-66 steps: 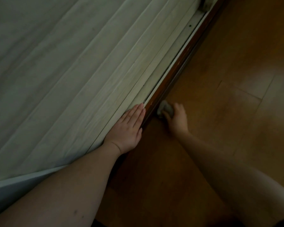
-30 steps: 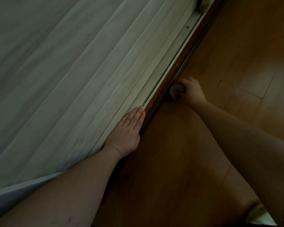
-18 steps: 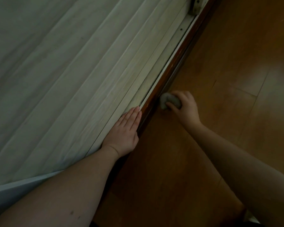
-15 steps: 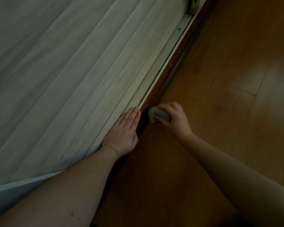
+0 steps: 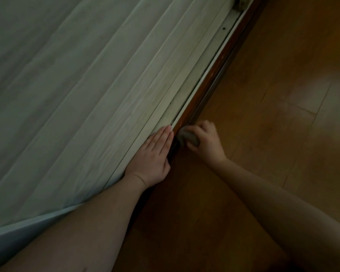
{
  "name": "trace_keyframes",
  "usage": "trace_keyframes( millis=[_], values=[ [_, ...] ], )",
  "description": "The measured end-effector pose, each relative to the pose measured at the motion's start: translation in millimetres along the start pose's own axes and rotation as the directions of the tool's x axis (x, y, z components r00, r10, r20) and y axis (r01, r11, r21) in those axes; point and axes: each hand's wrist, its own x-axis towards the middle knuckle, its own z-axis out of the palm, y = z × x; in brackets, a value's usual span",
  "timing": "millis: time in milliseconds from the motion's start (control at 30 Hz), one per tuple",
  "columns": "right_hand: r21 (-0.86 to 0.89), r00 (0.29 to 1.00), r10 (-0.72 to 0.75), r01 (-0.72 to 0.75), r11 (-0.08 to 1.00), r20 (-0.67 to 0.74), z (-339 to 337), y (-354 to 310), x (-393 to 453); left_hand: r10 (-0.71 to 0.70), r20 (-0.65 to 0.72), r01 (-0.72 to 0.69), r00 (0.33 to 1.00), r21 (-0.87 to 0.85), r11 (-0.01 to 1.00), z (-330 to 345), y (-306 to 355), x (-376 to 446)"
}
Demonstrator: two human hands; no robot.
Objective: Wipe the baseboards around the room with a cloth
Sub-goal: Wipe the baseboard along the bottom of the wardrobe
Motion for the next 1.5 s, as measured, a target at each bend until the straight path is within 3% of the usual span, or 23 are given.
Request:
trace_keyframes(
  millis=[67,200,333,433,667,800,1033,1167,1300,1500],
  values=[
    [0.003,0.996,0.090,-0.090,0.996,-0.030,-9.9,16.7,19.9,0.003,-0.005,-0.003,1.000,0.000,1.000,0.6,-0.2,0.1],
    [-0.048,0.999,0.034,-0.032,0.998,0.042,-27.2,42.8,49.3,0.019,-0.004,-0.019,1.000,0.002,1.000,3.0,-1.2,0.1],
    [-0.006,0.985,0.172,-0.172,0.985,0.011,-46.7,69.4,84.7,0.018,-0.030,-0.017,0.999,0.012,1.000,5.3,-1.1,0.0],
    [-0.045,0.981,0.188,-0.187,0.981,0.039,-62.1,85.5,107.9,0.022,-0.043,-0.021,0.999,0.020,1.000,5.1,-0.9,-0.1],
    [-0.034,0.919,0.393,-0.394,0.918,-0.046,-91.1,106.9,157.2,0.017,-0.044,-0.017,0.999,0.003,1.000,2.4,-0.5,0.8],
    [0.125,0.865,0.480,-0.465,0.877,-0.149,-85.8,102.2,144.2,0.013,-0.046,-0.012,0.999,0.014,1.000,0.6,0.2,-0.2],
    [0.269,0.940,0.340,-0.318,0.909,-0.036,-17.6,49.0,16.8,0.008,-0.034,-0.008,0.999,0.007,1.000,-1.6,1.9,0.0],
    [0.254,0.989,0.092,-0.118,0.960,0.113,35.4,4.1,-56.7,0.002,-0.031,-0.002,1.000,0.011,1.000,-1.7,1.6,1.1],
    [0.255,0.976,0.043,-0.098,0.962,0.215,59.0,-14.9,-74.4,0.003,-0.025,-0.002,1.000,0.031,1.000,-0.8,1.4,0.7],
    [0.161,0.913,-0.099,0.037,0.986,0.396,25.2,25.2,-24.3,0.007,-0.033,-0.007,0.999,0.003,1.000,1.4,0.3,0.3]
  ],
)
